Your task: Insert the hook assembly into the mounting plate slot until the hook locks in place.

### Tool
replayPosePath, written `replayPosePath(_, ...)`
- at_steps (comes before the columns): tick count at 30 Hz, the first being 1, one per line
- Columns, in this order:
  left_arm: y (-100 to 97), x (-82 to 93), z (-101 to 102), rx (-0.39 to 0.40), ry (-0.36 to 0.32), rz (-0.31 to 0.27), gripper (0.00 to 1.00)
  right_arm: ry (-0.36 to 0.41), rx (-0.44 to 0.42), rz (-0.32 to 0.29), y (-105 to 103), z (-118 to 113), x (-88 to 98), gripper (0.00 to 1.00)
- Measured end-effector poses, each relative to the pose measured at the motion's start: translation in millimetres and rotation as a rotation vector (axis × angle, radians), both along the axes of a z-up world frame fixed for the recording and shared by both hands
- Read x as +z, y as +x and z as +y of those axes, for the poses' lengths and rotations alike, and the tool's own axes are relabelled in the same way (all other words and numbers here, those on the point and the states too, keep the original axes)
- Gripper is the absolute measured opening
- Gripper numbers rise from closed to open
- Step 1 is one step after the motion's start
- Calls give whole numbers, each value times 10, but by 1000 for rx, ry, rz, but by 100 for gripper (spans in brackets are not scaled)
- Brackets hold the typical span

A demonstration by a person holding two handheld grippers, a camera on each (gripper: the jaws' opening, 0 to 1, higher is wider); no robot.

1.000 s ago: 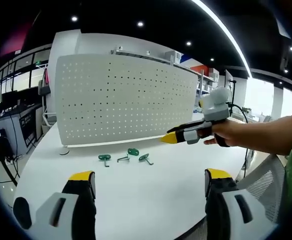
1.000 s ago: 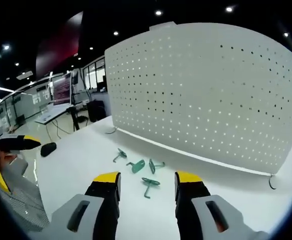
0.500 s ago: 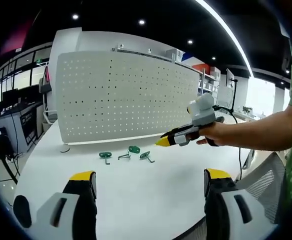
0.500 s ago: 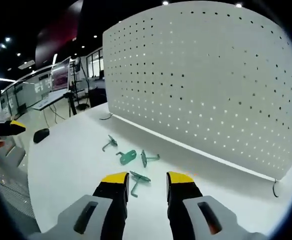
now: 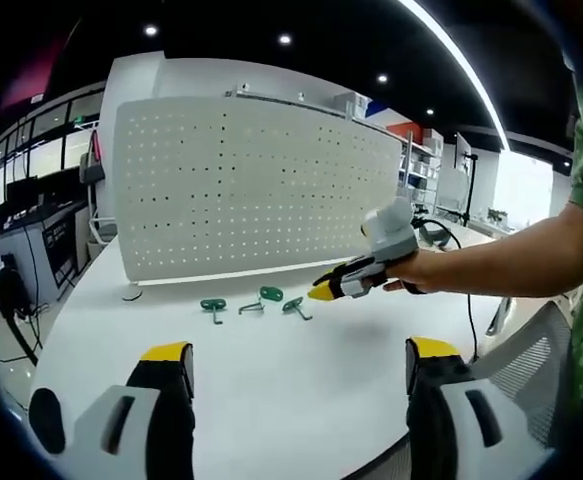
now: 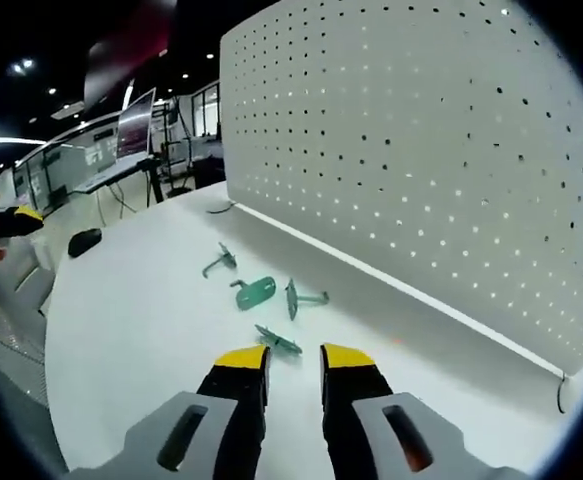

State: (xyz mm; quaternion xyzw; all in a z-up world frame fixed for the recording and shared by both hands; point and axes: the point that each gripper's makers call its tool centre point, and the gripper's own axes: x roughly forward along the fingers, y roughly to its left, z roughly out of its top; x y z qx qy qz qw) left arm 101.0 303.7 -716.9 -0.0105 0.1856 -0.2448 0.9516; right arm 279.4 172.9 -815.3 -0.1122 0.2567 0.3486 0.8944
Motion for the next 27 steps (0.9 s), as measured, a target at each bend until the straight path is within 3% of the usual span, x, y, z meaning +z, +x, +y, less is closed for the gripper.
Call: replayPosePath(27,11,-54,14,7,6,25,88,-41,95,15,99,128,-224,7)
